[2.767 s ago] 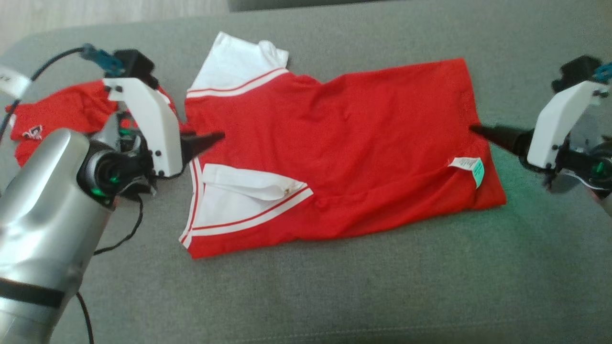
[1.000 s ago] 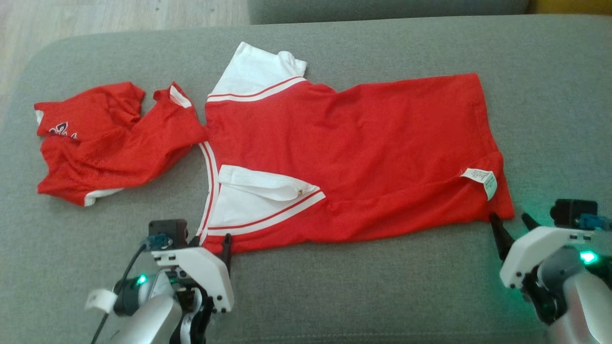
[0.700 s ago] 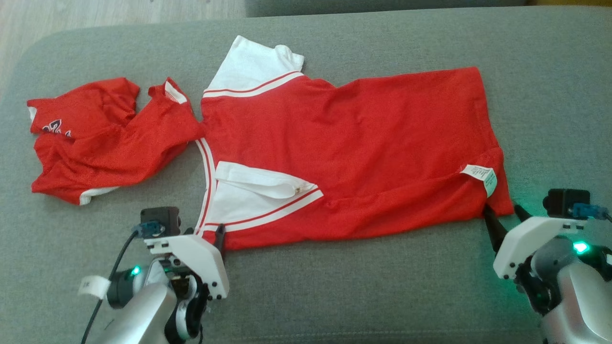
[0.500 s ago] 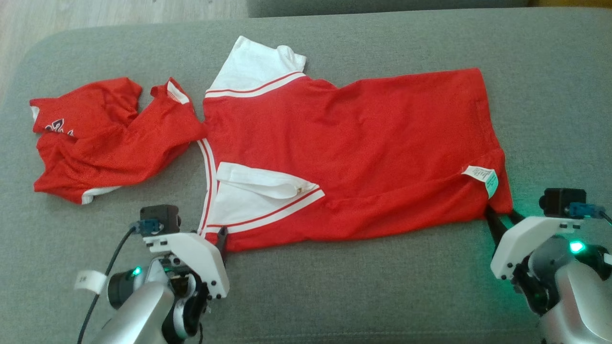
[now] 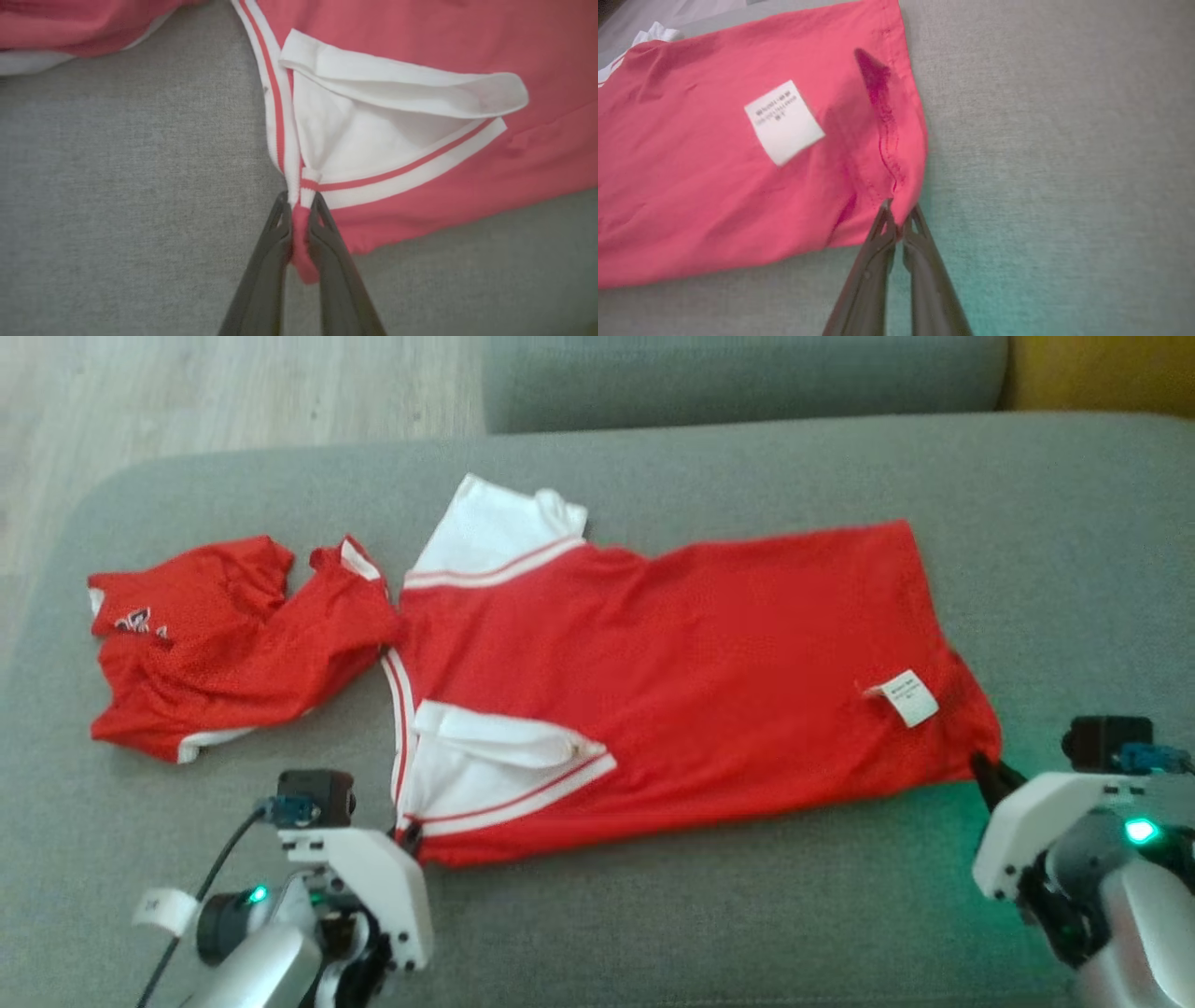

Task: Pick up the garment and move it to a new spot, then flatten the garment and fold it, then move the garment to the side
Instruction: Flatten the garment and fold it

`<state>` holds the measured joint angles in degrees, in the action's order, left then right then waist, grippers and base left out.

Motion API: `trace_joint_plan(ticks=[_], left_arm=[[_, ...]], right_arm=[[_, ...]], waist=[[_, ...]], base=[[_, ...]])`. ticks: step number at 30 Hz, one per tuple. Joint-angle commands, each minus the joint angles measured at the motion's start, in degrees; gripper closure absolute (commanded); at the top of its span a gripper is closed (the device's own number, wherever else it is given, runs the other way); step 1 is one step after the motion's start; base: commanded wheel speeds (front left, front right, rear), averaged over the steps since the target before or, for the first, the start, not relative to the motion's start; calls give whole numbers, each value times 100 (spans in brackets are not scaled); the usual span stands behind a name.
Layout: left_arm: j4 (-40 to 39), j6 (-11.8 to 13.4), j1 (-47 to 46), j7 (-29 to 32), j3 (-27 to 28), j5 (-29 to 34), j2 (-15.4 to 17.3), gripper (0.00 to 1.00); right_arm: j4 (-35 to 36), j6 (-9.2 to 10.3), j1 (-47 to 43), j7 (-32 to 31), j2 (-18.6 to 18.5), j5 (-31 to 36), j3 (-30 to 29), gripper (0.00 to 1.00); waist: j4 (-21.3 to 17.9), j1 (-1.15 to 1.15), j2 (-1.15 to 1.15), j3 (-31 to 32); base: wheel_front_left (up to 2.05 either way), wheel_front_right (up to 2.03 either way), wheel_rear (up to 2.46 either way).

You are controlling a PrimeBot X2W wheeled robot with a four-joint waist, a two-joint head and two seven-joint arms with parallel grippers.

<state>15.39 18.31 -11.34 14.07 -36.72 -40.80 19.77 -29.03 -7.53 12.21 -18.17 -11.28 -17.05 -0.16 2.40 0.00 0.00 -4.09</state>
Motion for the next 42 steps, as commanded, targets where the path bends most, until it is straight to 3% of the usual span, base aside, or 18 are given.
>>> trace_joint_plan(ticks=[1, 9, 18, 19, 20, 21, 24, 26, 32, 37, 42], left_arm=[[-284, -5, -116, 83, 176, 88, 333, 100], [-1248, 71, 464, 850, -21, -35, 900, 100], [-2149, 356, 966, 1507, -98, -246, 1274, 100], [-2184, 381, 989, 1536, -94, -264, 1285, 100], [-2205, 406, 1010, 1579, -93, -289, 1292, 58], [-2230, 414, 1021, 1613, -97, -307, 1300, 0], [-2365, 402, 930, 1523, -5, -316, 1290, 0], [-2530, 268, 582, 1400, 131, -279, 1285, 0], [-2322, -384, -913, 1629, 188, -171, 1207, 0], [-1273, -1043, -2485, 2132, 49, -228, 808, 0], [110, -1665, -3817, 2352, -140, -92, 464, 0]], right_arm=[[311, 4, -136, -137, -201, 59, 63, 100], [1464, 4, -1127, -1098, -329, 103, -116, 100], [2719, 4, -2039, -1981, -98, 165, -463, 100], [2775, 4, -2073, -2030, -71, 178, -484, 60], [2827, 4, -2094, -2058, -50, 201, -509, 0], [2876, 4, -2101, -2052, -15, 228, -558, 0], [3039, 4, -2065, -2012, 62, 247, -679, 0], [3304, 4, -1951, -1957, 72, 222, -841, 0], [3727, 4, -1191, -1518, 26, 128, -1077, 0], [3216, 4, -90, -1250, 0, -24, -941, 0], [2120, 4, 997, -1229, -80, -149, -577, 0]], waist=[[-16, 0, 0, 170], [-118, 0, 0, 369], [-210, 0, 0, 328], [-213, 0, 0, 327], [-215, 0, 0, 327], [-219, 0, 0, 328], [-224, 0, 0, 332], [-214, 0, 0, 313], [-229, 0, 0, 19], [-333, 0, 0, -470], [-470, 0, 0, -969]], base=[[0, 0, 0], [0, 0, 0], [0, 0, 0], [0, 0, 0], [0, 0, 0], [0, 0, 0], [0, 0, 0], [0, 0, 0], [0, 0, 0], [0, 0, 0], [0, 0, 0]])
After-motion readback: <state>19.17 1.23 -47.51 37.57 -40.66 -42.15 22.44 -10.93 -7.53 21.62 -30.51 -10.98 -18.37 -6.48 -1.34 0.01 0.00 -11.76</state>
